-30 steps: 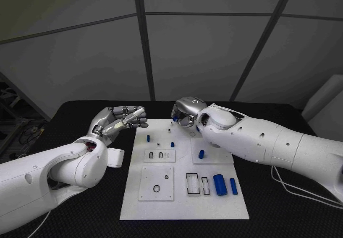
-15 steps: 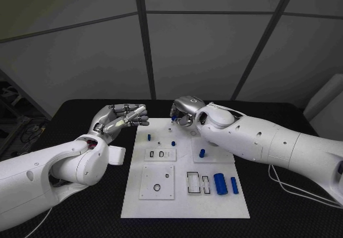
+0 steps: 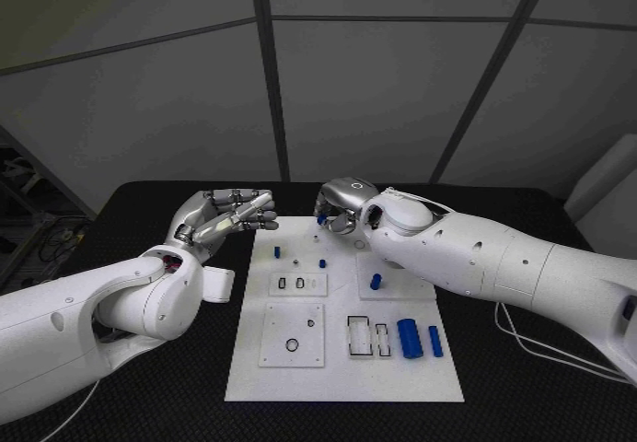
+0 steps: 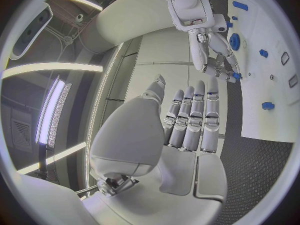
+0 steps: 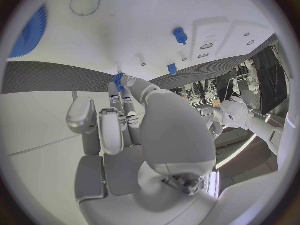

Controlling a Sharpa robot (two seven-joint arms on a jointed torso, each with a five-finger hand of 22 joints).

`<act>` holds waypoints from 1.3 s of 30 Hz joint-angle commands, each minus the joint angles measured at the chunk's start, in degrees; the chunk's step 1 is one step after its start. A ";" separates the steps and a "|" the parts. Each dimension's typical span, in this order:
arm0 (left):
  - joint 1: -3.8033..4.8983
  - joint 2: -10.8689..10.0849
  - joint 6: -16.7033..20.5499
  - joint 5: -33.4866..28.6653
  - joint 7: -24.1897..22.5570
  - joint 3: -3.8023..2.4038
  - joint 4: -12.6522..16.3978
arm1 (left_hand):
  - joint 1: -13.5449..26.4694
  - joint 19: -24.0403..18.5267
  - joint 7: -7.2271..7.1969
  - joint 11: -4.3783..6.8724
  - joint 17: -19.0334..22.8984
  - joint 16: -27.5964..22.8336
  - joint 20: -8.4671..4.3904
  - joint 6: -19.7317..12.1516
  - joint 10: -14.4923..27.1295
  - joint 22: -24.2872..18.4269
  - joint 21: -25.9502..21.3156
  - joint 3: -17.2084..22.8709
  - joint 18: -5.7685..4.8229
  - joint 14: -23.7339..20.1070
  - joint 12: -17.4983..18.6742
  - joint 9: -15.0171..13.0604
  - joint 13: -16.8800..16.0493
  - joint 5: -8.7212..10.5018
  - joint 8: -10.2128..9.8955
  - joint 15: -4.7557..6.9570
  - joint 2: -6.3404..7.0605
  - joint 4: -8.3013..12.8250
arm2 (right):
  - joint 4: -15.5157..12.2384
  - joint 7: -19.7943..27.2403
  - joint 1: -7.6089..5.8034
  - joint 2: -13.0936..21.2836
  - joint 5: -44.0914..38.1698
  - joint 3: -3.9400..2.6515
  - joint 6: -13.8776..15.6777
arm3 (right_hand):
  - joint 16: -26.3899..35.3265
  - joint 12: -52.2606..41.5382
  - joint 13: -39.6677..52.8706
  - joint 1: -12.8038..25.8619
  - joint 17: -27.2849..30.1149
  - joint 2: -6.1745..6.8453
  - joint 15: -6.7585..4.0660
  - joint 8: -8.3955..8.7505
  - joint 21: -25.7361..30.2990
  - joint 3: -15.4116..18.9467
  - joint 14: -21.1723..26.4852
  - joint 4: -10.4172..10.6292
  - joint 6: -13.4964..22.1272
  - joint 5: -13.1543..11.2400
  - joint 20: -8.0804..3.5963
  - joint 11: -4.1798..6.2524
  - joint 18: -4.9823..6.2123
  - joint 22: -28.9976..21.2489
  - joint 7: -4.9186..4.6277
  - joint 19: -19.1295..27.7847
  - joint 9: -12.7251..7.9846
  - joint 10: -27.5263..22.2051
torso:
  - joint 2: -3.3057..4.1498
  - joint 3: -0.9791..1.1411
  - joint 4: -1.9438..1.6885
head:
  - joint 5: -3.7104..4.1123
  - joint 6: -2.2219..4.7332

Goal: Assemble the parts on the task board

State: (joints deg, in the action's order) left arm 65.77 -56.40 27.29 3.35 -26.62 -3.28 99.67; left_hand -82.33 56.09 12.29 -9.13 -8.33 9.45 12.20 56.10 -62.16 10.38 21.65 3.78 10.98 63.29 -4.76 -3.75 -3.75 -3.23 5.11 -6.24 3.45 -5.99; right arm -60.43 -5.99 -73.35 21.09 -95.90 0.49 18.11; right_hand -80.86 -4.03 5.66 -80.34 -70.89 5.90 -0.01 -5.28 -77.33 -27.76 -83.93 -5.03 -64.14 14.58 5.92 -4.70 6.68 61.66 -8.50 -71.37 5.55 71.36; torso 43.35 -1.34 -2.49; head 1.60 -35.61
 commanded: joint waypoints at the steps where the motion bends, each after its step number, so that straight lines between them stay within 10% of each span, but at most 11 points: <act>1: 0.14 0.01 -0.64 0.46 -0.35 -0.08 0.12 | 0.64 0.05 0.19 -0.21 -0.05 -0.20 0.07 -0.06 0.28 0.09 0.16 0.03 -0.74 -0.07 0.22 0.08 0.08 0.30 -0.28 -0.31 -0.10 0.21 | 0.24 0.53 -0.11 -0.19 0.21 -0.02 -1.90 | -0.26 -0.15 0.09 0.36 0.01 0.01 -0.01 0.30 -0.24 -0.20 -2.76 0.13 -0.10 0.36 0.15 0.13 -0.89 0.02 -0.33 0.20 0.08 0.48 | 0.03 0.00 0.04 | -0.03 -0.09; 23: 0.29 0.19 -0.78 0.46 -0.30 -0.08 0.10 | 0.64 0.05 0.19 -0.21 -0.05 -0.20 0.07 -0.06 0.28 0.09 0.16 0.03 -0.74 -0.07 0.22 0.08 0.08 0.30 -0.28 -0.31 -0.10 0.21 | 2.81 0.21 -0.11 -1.90 -0.27 0.00 -3.42 | -0.32 0.49 -0.13 0.93 0.17 0.27 0.42 1.06 -0.33 -0.49 -2.69 0.27 0.91 0.26 0.39 -0.30 -0.85 0.02 -0.61 0.59 0.01 -1.01 | 0.04 -0.01 0.05 | -0.15 -0.35; 39: 0.37 0.19 -0.95 0.46 -0.17 -0.08 0.03 | 0.64 -0.04 0.28 -0.30 -0.11 -0.41 0.11 -0.21 0.50 0.08 0.11 -0.05 -0.75 -0.08 0.47 0.08 0.08 0.30 -0.51 -0.37 -0.16 0.44 | 3.46 0.72 -0.11 -2.27 -0.30 0.02 -3.84 | 2.74 0.05 -1.97 2.33 6.71 2.54 2.38 1.73 3.57 -0.77 -0.59 0.41 9.28 -1.22 2.39 -2.51 0.82 -7.79 -1.52 7.10 -1.38 -13.46 | 0.01 -0.02 0.14 | -0.19 -0.44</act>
State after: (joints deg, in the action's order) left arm 66.03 -56.22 27.12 3.36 -26.58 -3.29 99.66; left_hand -82.31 56.09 12.28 -9.35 -8.38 9.25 12.20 56.10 -61.94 10.38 21.65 3.79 10.98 63.28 -4.42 -3.76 -3.76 -3.23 4.88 -6.24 3.43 -6.00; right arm -56.83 -5.85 -73.34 18.75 -95.91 0.51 14.39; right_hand -78.44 -3.64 3.61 -78.16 -64.78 8.08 2.06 -3.60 -74.11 -28.87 -83.94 -4.45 -55.90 13.64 8.22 -7.17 6.68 54.46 -10.25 -64.79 4.37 58.57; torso 43.38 -1.35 -2.42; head 1.40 -36.01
